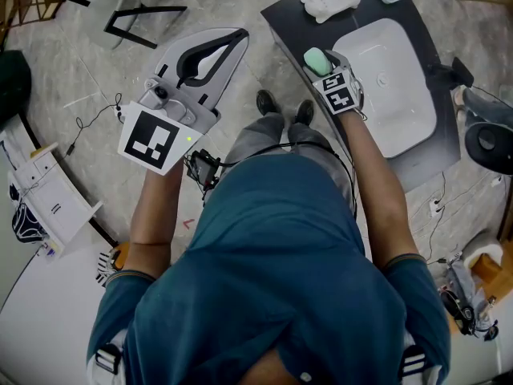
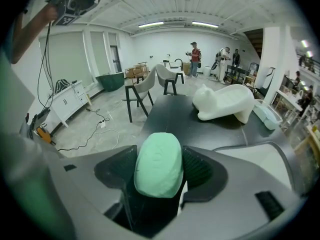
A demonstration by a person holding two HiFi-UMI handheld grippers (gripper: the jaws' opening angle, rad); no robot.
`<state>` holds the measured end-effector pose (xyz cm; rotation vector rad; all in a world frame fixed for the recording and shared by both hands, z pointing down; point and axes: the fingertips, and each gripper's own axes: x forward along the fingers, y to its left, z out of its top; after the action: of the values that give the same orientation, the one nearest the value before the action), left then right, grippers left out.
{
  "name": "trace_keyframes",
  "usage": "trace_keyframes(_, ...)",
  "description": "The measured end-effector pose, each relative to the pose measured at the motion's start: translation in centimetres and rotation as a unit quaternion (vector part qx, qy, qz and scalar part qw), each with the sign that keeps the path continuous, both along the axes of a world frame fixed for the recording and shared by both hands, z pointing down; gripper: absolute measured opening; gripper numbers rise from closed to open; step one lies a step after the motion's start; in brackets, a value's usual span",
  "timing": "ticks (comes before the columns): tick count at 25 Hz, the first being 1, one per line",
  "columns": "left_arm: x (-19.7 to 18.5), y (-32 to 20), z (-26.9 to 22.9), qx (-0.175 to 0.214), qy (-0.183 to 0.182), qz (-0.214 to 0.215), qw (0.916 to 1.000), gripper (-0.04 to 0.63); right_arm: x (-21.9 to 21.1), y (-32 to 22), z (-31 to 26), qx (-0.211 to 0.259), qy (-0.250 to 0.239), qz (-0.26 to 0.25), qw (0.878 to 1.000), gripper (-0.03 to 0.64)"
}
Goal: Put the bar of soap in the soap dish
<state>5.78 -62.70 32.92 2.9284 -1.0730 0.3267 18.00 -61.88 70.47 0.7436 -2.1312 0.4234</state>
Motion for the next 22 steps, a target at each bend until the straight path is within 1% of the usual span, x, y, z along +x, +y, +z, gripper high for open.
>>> trace_keyframes(13, -0.4, -0.4, 0.4, -0.004, 0.003, -0.002, 1.0, 0.003, -0.1, -1.6, -1.3, 0.025, -0.013, 0.012, 1.0, 0.297)
trace_keyframes(22, -0.4, -0.8, 0.6, -0.007, 0.003, -0.003, 1.0, 0.003, 0.3, -3.3, -2.3, 0.042, -0.011, 0.017, 0.999, 0.296)
